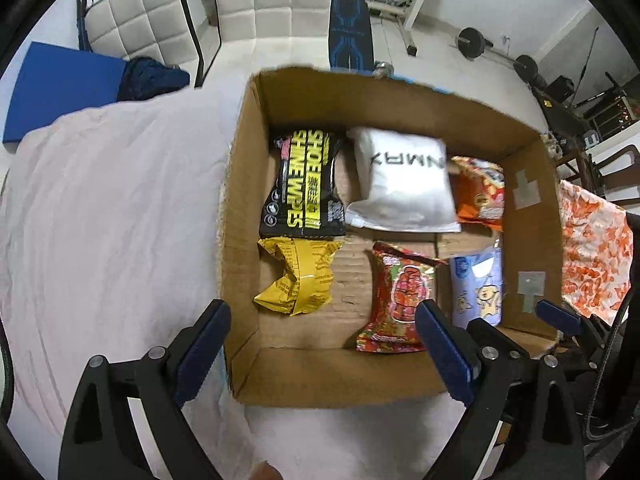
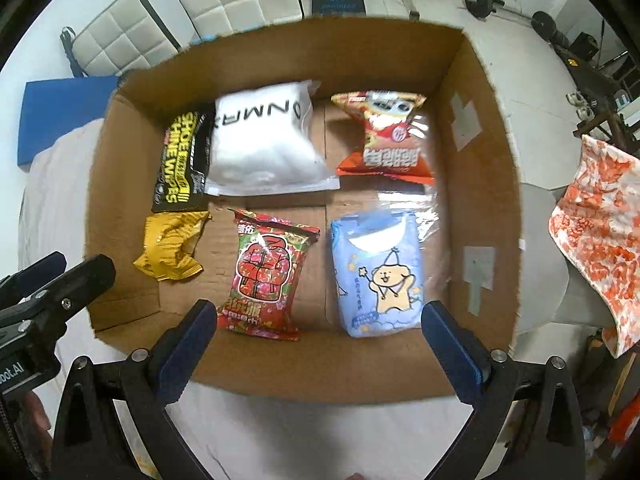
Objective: Organize soft objects
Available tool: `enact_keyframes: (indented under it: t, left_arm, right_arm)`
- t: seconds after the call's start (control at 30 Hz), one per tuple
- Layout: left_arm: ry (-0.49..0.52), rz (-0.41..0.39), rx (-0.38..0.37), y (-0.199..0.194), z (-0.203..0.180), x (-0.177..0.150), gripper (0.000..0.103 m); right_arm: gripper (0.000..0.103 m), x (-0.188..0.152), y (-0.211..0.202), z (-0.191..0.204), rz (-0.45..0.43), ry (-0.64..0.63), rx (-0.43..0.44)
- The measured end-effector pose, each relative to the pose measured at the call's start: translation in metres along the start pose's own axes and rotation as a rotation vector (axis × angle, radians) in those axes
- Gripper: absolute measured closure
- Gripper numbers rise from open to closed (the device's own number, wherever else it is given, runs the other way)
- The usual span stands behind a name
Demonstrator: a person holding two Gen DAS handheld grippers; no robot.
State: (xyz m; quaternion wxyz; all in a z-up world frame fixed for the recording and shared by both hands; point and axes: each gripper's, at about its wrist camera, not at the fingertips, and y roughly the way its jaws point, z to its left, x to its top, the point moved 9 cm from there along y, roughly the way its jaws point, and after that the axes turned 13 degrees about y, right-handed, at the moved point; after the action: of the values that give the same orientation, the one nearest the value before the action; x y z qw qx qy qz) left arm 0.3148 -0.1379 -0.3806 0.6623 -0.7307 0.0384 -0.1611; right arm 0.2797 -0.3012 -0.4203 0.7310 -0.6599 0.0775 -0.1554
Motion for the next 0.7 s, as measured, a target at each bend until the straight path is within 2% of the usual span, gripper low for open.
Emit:
enact_keyframes:
  t: [0.17,0.23,0.43,0.7]
  left_arm:
    - [0.027,-0.056,0.038,-0.038,-0.008,-0.007,0.009]
    - [0.025,-0.090,0.025,-0.057,-0.012,-0.014,0.009]
    - [0.040,-0.229,0.100,-0.136,-0.022,-0.048,0.009]
    - [0.064,-0.350,0.116,-0.224,-0.042,-0.096,0.009]
  right_arm:
    - [0.000,-0.011,-0.051,-0.005,-0.102,0.004,0.008]
    - [0.000,-0.021,-0.078,-0.009,-0.150,0.014,0.018]
    - [0.000,-0.062,-0.162,-0.022,-0.273,0.042,0.051]
    - [0.000,-0.129,-0.267,-0.038,-0.399,0.029,0.063]
